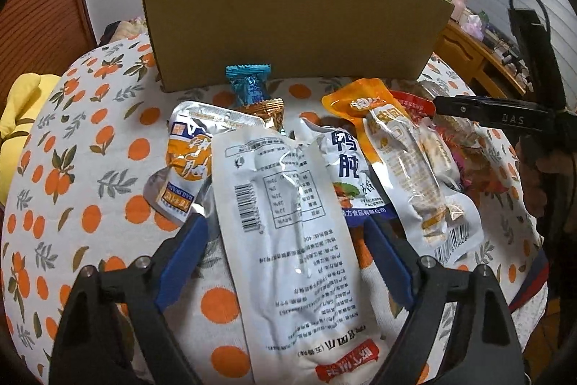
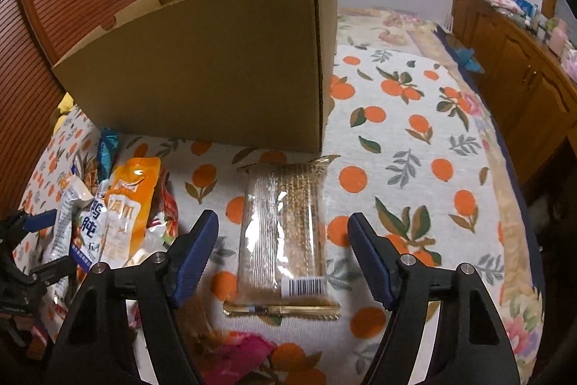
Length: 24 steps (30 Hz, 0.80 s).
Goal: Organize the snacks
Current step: 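Grasp the white sachet with the left tool while the right tool grasps the granola bar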
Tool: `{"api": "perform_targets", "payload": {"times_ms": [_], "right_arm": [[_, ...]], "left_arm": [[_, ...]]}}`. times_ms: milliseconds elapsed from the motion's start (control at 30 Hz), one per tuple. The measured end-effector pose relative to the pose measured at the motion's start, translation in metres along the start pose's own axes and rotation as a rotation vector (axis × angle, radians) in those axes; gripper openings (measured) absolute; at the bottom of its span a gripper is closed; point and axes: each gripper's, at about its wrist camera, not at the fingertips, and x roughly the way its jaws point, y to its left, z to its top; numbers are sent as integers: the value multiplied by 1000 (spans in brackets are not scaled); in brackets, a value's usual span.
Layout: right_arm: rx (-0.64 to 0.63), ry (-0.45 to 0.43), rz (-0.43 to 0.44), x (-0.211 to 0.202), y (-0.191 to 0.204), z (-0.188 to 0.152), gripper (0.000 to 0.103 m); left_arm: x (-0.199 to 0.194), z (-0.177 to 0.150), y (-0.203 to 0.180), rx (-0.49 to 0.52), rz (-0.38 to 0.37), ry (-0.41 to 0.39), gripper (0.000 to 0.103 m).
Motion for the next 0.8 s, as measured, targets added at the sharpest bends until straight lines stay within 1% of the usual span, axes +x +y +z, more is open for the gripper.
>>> {"api": "perform_targets", "payload": {"times_ms": [33,100,167,267,433,467,500,533,600,667,733,800], "right_arm": [[-2,5,-2,2,0,1,76],[-7,14,-5,5,1,2,75],[-12,21,-7,8,2,3,75],[-18,32,-7,10,2,3,74],[-33,41,-16,10,1,2,73],[-35,42,-18,10,1,2,72],[-40,44,-23,11,3,2,71],[-46,45,-30,11,3,2,70],[-57,48,-43,12,4,2,64],[-66,49,-48,11,4,1,52],[-86,54,-54,11,5,1,47],[-97,55,-47,10,6,0,45]], "left_arm": [[0,1,1,2,-1,3,88],[0,2,-1,18,-4,6,79],[0,0,-3,41,10,11,74],[-1,-3,-2,58,10,13,73],[-5,-8,4,65,2,-2,67],[-5,-8,6,63,-2,-3,66],[-6,-9,7,63,-3,-4,61],[-7,-9,7,66,2,-5,59],[-8,-9,9,70,2,-8,52],[-9,-9,11,65,-11,-10,46],[-10,-10,11,65,-12,-13,45],[-12,-11,11,69,-11,-16,44]]}}
